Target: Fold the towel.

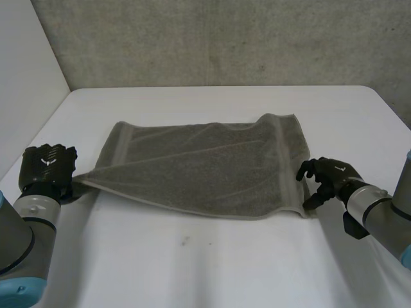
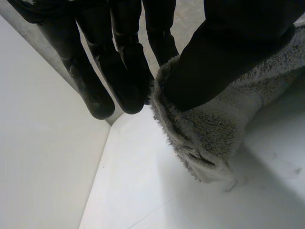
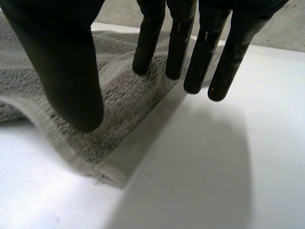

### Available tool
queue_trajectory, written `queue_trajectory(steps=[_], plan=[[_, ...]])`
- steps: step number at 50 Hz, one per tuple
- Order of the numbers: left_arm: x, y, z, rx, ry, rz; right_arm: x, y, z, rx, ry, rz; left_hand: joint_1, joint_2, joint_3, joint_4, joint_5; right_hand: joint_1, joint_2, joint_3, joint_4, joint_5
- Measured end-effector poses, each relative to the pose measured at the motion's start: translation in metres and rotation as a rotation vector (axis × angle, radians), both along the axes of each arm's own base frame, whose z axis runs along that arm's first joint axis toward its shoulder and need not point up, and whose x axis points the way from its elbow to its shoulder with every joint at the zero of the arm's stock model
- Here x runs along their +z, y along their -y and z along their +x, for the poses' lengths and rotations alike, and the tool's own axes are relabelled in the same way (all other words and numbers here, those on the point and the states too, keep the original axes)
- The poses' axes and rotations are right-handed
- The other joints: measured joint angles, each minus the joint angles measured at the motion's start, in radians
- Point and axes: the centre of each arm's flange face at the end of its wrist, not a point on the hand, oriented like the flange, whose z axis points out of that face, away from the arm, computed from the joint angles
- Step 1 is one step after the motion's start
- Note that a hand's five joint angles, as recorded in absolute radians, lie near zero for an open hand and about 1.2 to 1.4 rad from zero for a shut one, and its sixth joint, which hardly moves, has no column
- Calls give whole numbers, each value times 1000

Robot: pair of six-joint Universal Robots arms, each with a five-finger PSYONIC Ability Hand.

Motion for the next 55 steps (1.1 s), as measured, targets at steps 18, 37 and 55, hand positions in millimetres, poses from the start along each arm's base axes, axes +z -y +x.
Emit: queue_trajectory(steps=[18,37,55], plan=[[-2,0,1,2,2,7,5,-16,7,37,-11,11,0,0,0,0,0,-158,-148,-142,-151,-158],[-2,0,1,2,1,8,-16,-16,28,97,-24,-50,0,0,0,0,0,66,15,33,23,-11],[-2,0,1,1,2,9,-5,11,22,24,-154,-229,0,0,0,0,0,744,603,620,620,573]])
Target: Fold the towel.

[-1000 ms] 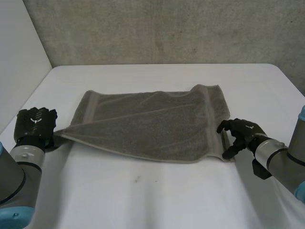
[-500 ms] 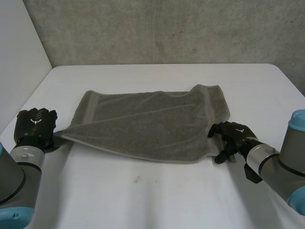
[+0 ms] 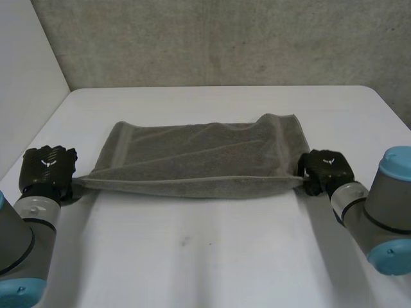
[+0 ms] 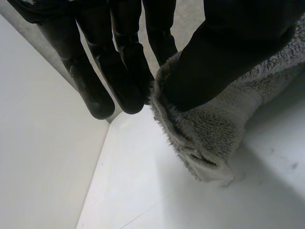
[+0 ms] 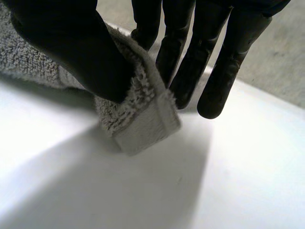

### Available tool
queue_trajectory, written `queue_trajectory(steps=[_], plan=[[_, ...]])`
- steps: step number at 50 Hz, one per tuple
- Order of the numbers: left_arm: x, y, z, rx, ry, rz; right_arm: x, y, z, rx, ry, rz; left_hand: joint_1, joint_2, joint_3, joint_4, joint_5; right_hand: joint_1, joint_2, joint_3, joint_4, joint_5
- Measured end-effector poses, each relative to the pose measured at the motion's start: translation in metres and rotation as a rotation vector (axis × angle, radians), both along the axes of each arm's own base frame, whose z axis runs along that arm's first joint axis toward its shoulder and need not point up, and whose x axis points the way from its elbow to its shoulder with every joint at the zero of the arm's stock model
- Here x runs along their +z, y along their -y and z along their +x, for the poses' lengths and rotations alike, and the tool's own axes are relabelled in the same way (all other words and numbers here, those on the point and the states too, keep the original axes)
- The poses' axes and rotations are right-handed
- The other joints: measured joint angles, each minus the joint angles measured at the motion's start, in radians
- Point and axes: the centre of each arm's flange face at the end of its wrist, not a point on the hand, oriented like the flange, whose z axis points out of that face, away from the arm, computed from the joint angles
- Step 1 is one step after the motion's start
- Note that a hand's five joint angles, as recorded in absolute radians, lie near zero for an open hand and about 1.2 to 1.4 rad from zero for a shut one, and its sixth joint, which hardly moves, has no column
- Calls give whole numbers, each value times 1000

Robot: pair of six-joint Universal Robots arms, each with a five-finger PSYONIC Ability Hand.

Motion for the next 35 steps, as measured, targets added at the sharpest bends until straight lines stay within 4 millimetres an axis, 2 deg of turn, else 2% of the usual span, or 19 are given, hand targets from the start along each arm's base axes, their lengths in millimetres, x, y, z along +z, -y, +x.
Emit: queue_trajectory(steps=[2,4,6,8,9,12,13,14,15,16,18,19,20,21,22,24,29,35], plan=[[0,0,0,-1,0,0,3,0,0,1,2,-8,0,0,0,0,0,1,0,1,1,1],[1,-1,-2,-7,1,-2,25,3,0,7,16,-64,0,0,0,0,0,3,0,2,1,5],[1,-2,-2,-8,1,-3,30,3,0,9,18,-75,0,0,0,0,0,3,0,2,1,6],[10,-5,-6,-24,-2,-21,54,5,-2,19,24,-127,0,0,0,0,0,3,0,2,1,6],[20,-7,-10,-41,-7,-41,77,5,-3,35,23,-166,0,0,0,0,0,3,0,2,1,7],[43,-12,-17,-75,-17,-89,115,3,-5,69,8,-216,0,0,1,0,0,4,0,2,1,8],[43,-12,-17,-75,-17,-89,115,3,-5,69,8,-216,0,0,1,0,0,4,0,2,1,8],[63,-15,-21,-100,-26,-127,143,-1,-6,92,-10,-249,0,0,1,0,0,4,0,2,1,8],[76,-17,-24,-114,-33,-154,154,-3,-6,101,-18,-260,0,0,1,0,0,4,0,2,1,8],[94,-19,-27,-131,-41,-188,178,-8,-7,117,-40,-286,0,0,1,0,0,4,0,2,1,8],[116,-23,-29,-146,-50,-228,197,-13,-8,127,-60,-306,0,0,1,0,0,4,0,2,1,8],[136,-26,-30,-156,-58,-261,220,-19,-11,134,-96,-333,0,0,1,0,0,4,0,2,2,8],[143,-27,-30,-160,-61,-273,228,-22,-12,135,-110,-341,0,0,1,0,0,4,1,2,2,8],[162,-30,-31,-165,-66,-298,237,-24,-14,135,-130,-350,0,0,1,0,0,4,3,2,2,8],[162,-30,-31,-165,-66,-298,237,-24,-14,135,-130,-350,0,0,1,0,0,4,3,2,2,8],[190,-34,-29,-166,-68,-317,267,-36,-22,126,-231,-375,0,0,1,0,0,4,3,2,2,9],[206,-34,-26,-158,-53,-259,274,-43,-28,127,-344,-342,0,0,1,0,0,5,-23,-23,-25,10],[175,-18,-29,-153,-5,-32,240,-33,-31,161,-476,-197,0,0,1,0,1,8,4,5,4,12]])
